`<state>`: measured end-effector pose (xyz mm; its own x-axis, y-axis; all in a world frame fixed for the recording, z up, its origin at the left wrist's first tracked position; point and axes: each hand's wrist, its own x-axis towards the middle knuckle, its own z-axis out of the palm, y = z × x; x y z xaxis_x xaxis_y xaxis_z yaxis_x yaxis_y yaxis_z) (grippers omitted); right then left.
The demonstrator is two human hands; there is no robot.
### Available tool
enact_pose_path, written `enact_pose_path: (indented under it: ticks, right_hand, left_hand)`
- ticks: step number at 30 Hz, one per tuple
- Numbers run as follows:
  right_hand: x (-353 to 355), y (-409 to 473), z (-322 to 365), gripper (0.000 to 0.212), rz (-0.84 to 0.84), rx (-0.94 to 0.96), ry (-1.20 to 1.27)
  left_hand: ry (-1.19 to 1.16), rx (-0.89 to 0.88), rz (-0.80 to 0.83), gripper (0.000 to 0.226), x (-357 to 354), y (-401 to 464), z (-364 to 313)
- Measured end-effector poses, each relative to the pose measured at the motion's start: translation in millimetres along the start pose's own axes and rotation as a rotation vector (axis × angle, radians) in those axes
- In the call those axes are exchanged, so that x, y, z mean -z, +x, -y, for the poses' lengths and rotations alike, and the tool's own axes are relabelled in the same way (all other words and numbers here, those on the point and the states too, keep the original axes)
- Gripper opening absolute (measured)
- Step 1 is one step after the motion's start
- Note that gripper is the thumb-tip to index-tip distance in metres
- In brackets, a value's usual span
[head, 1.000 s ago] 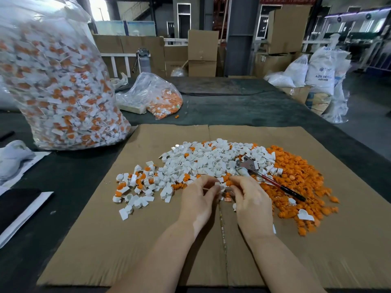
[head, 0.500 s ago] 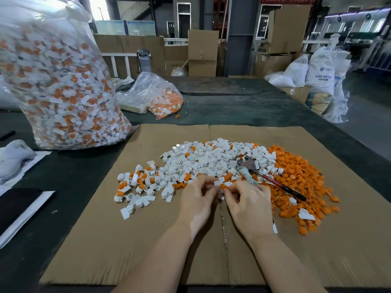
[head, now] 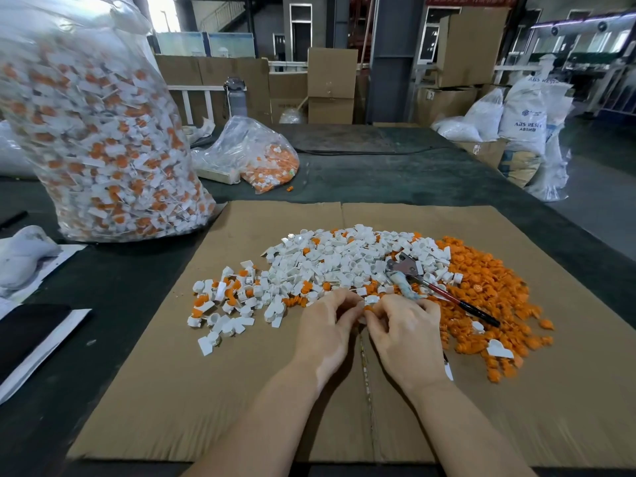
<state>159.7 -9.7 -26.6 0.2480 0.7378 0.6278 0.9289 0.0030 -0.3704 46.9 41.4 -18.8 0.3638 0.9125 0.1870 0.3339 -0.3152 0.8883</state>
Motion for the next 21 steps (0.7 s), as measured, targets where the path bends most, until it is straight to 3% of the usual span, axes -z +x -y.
enact_pose_path:
  ticks: [6,12,21]
  right_hand:
    - [1.9,0.7,0.7,0.013,0.012,0.02,0.087]
    - [2.4,1.1,0.5,0.03,-0.005,0.067,0.072]
    - [5.2,2.0,2.0,0.026,0.001,0.085,0.06]
  left_hand:
    - [-0.284,0.146,-0.049,0.019,1.1,1.6,0.6]
    - [-0.271,0.125,-0.031,0.019,1.1,2.4,2.4]
    - [-0.31,0.14,-0.027,0.018,0.2,2.1,2.8]
